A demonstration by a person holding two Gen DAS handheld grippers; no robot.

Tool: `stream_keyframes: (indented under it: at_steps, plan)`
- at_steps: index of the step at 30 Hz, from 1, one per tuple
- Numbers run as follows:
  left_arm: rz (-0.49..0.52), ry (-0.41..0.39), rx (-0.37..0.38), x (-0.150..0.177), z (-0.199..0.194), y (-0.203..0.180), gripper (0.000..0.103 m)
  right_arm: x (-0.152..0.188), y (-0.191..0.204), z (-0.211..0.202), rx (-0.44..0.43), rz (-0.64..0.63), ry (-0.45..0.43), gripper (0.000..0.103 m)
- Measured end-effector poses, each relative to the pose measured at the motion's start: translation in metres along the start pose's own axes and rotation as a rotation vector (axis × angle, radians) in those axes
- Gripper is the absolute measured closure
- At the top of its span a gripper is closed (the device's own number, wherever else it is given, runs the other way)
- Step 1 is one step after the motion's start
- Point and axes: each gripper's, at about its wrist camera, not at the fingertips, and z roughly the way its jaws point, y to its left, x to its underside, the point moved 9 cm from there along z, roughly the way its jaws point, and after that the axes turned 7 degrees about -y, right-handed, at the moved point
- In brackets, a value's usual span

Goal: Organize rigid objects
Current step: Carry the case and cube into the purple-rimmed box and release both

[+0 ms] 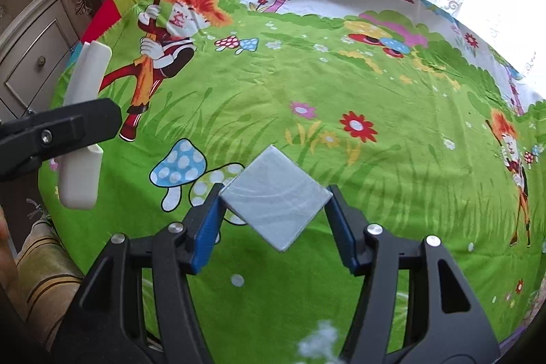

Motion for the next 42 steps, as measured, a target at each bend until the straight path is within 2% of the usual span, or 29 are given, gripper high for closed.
stream_keyframes:
  at_steps: [9,17,24,32,42]
  plan:
    - [0.081,0.008,0.076,0.023,-0.017,-0.064,0.038,0.024,-0.049,-0.066,0.082,0.101,-0.049,0.040]
    - [0.197,0.055,0.196,0.064,-0.028,-0.152,0.038,0.062,-0.107,-0.134,0.165,0.201,-0.090,0.040]
    - [0.308,0.128,0.293,0.114,-0.034,-0.228,0.038,0.114,-0.162,-0.189,0.239,0.295,-0.102,0.040]
    - [0.450,0.212,0.407,0.179,-0.043,-0.318,0.038,0.186,-0.232,-0.258,0.392,0.414,-0.106,0.040]
    - [0.579,0.306,0.466,0.249,-0.043,-0.396,0.038,0.266,-0.298,-0.314,0.532,0.556,-0.093,0.040]
